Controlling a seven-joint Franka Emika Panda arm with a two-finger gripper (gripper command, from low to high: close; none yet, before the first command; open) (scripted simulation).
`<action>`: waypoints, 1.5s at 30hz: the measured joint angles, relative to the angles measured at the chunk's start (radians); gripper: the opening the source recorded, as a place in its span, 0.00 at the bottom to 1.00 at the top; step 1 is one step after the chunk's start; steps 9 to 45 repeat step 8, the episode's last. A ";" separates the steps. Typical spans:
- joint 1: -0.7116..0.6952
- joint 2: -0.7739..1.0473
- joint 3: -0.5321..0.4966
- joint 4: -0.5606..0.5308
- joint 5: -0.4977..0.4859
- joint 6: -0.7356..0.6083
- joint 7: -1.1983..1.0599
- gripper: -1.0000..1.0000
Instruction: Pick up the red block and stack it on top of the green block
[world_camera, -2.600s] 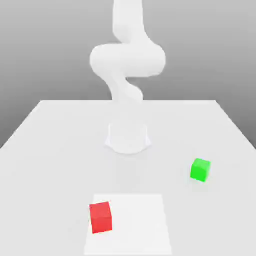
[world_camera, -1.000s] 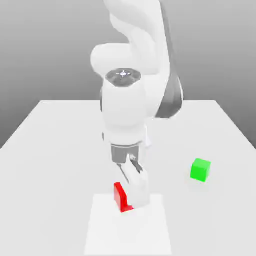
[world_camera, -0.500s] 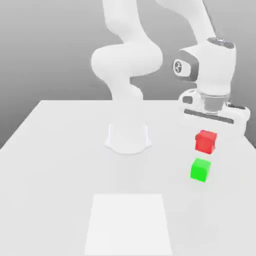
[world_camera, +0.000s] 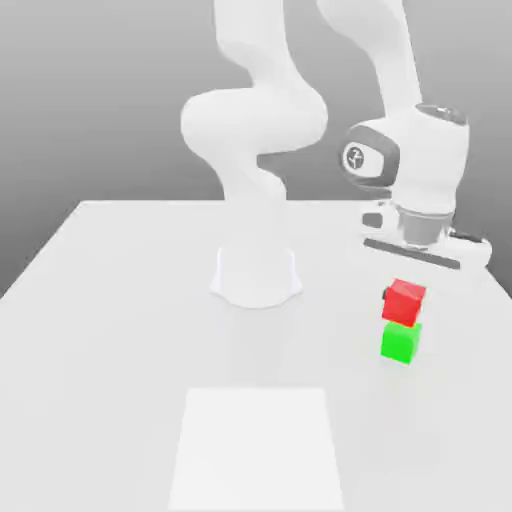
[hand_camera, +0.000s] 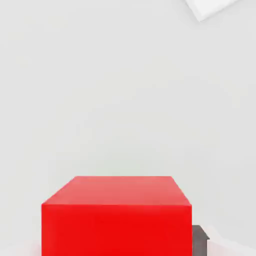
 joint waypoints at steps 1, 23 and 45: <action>-0.008 0.012 0.004 0.000 -0.013 0.010 0.009 0.00; -0.048 0.087 0.023 0.002 -0.083 0.078 0.056 0.00; -0.048 0.087 0.023 0.002 -0.083 0.078 0.056 0.00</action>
